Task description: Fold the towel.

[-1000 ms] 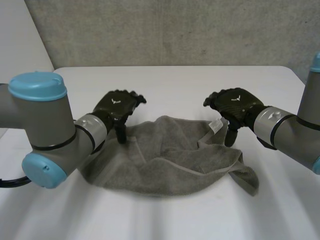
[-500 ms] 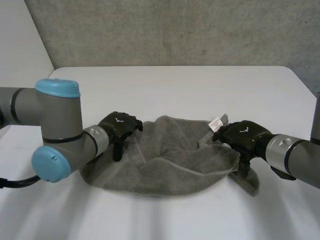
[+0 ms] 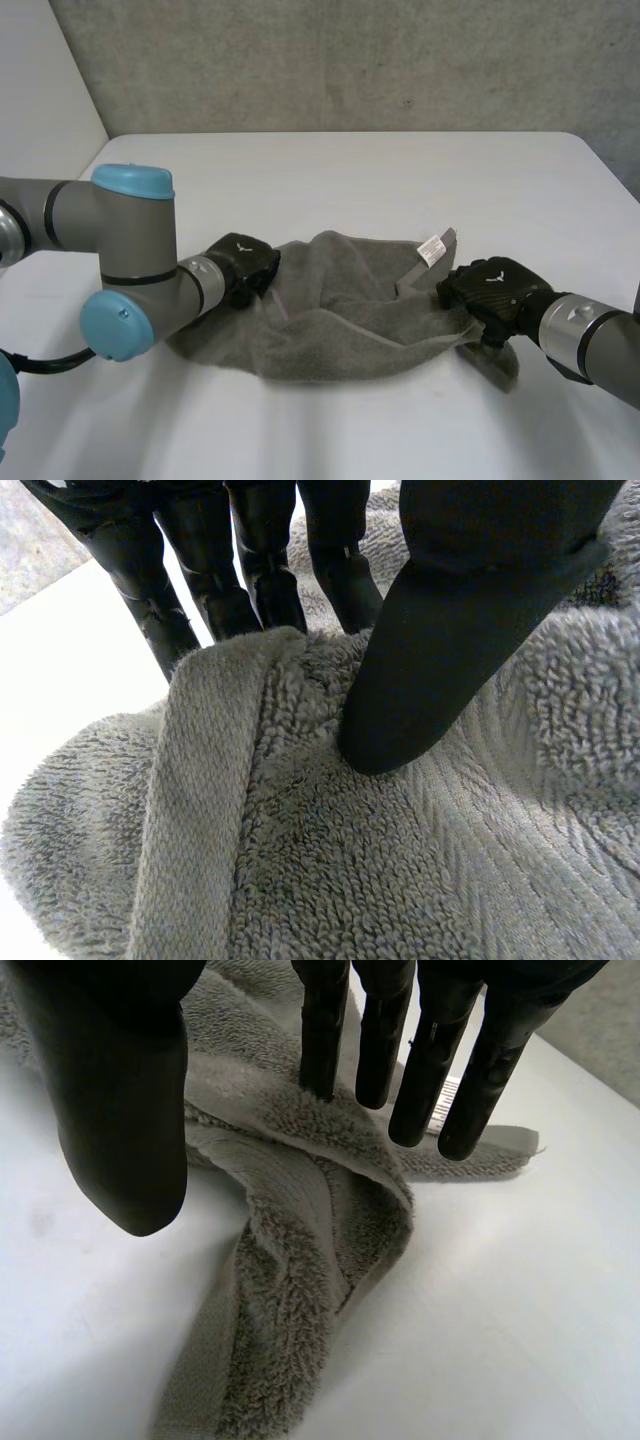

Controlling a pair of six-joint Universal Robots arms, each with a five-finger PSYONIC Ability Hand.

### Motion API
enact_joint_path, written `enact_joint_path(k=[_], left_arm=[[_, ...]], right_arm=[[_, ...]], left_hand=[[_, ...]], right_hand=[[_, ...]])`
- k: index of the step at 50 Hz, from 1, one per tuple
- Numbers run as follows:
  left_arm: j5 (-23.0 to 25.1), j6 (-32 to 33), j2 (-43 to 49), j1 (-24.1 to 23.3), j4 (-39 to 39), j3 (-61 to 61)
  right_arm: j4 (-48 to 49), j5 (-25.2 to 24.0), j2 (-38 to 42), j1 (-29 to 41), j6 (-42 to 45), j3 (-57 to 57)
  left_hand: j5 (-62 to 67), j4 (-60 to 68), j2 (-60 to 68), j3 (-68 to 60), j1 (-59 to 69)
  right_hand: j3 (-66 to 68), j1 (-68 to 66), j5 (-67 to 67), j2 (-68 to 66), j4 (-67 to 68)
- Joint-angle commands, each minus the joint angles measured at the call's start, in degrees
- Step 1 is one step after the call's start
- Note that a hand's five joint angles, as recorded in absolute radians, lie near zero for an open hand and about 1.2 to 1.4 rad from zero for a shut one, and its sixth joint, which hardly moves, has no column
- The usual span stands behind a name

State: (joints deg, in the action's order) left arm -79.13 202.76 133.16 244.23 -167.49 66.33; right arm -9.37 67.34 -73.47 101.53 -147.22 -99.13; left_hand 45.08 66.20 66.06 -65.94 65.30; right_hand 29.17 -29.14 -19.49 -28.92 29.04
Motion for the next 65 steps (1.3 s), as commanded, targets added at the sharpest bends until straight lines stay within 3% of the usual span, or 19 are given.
enact_joint_path(k=[1, 12, 19, 26, 31, 38, 42, 45, 49, 53, 56, 58, 61, 65], left_arm=[[-0.05, -0.17, -4.56, -0.07, -0.65, 1.08], [0.12, -0.61, -13.1, 0.55, -2.85, 8.2], [0.12, -1.05, -20.64, 1.25, -7.23, 14.7], [0.21, -2.1, -29.01, 2.13, -11.9, 18.58], [0.12, -6.23, -35.43, 2.74, -16.2, 20.16], [-0.49, -15.88, -45.43, 4.85, -21.74, 20.77], [-0.49, -20.3, -48.61, 5.73, -22.18, 21.83], [-0.41, -23.99, -50.63, 6.79, -22.36, 23.59], [-0.58, -27.67, -50.81, 8.28, -22.44, 26.21], [-0.49, -28.3, -49.23, 8.46, -22.45, 27.8], [-0.58, -28.21, -44.83, 8.46, -22.45, 28.16], [-0.58, -27.94, -39.85, 8.46, -22.45, 27.11], [-0.23, -27.86, -37.45, 8.55, -22.62, 26.13], [-0.58, -27.68, -27.47, 8.46, -24.37, 18.61]], right_arm=[[5.23, 0.25, -0.88, -0.37, -2.63, -3.52], [8.93, 0.51, 0.0, -0.11, -6.68, -4.05], [11.91, 0.77, 0.7, 0.33, -7.03, -4.14], [12.0, 0.77, 0.7, 0.42, -7.03, -3.79], [11.83, -0.02, -0.44, -0.11, -8.26, -2.47], [11.13, -0.02, -18.95, -1.16, -16.05, 6.56], [10.07, -0.28, -24.61, -2.57, -22.32, 12.82], [3.39, -2.48, -26.81, -3.54, -24.52, 19.15], [-7.92, -8.52, -22.35, -4.67, -21.72, 25.2], [-12.43, -9.69, -16.7, -2.57, -16.17, 26.97], [-16.74, -7.84, -10.38, 2.09, -8.96, 29.35], [-19.1, -3.47, -3.12, 4.72, -2.75, 32.23], [-19.28, -1.16, -0.18, 5.52, -0.44, 33.56], [-17.63, 5.23, 8.84, 6.04, 5.0, 39.86]], left_hand=[[24.92, 13.8, 13.94, -14.06, 14.7], [24.92, 13.8, 13.94, -14.06, 14.7], [24.92, 13.8, 13.94, -14.06, 14.7], [24.92, 13.8, 13.94, -14.06, 14.7], [24.92, 13.8, 13.94, -14.06, 14.7], [24.92, 13.8, 13.94, -14.06, 14.7], [24.92, 13.8, 13.94, -14.06, 14.7], [24.92, 13.8, 13.94, -14.06, 14.7], [24.92, 13.8, 13.94, -14.06, 14.7], [24.92, 13.8, 13.94, -14.06, 14.7], [24.92, 13.8, 13.94, -14.06, 14.7], [24.92, 13.8, 13.94, -14.06, 14.7], [24.92, 13.8, 13.94, -14.06, 14.7], [24.92, 13.8, 13.94, -14.06, 14.7]], right_hand=[[5.28, -5.32, -4.97, -5.54, 5.41], [18.93, -18.96, -18.61, -19.18, 19.06], [49.98, -50.02, -49.67, -50.24, 50.11], [50.83, -50.86, -50.51, -51.08, 50.96], [50.83, -50.86, -50.51, -51.08, 50.96], [50.83, -50.86, -50.51, -51.08, 50.96], [50.83, -50.86, -50.51, -51.08, 50.96], [50.83, -50.86, -50.51, -51.08, 50.96], [50.83, -50.86, -50.51, -51.08, 50.96], [50.83, -50.86, -50.51, -51.08, 50.96], [50.83, -50.86, -50.51, -51.08, 50.96], [50.83, -50.86, -50.51, -51.08, 50.96], [50.83, -50.86, -50.51, -51.08, 50.96], [50.83, -50.86, -50.51, -51.08, 50.96]])
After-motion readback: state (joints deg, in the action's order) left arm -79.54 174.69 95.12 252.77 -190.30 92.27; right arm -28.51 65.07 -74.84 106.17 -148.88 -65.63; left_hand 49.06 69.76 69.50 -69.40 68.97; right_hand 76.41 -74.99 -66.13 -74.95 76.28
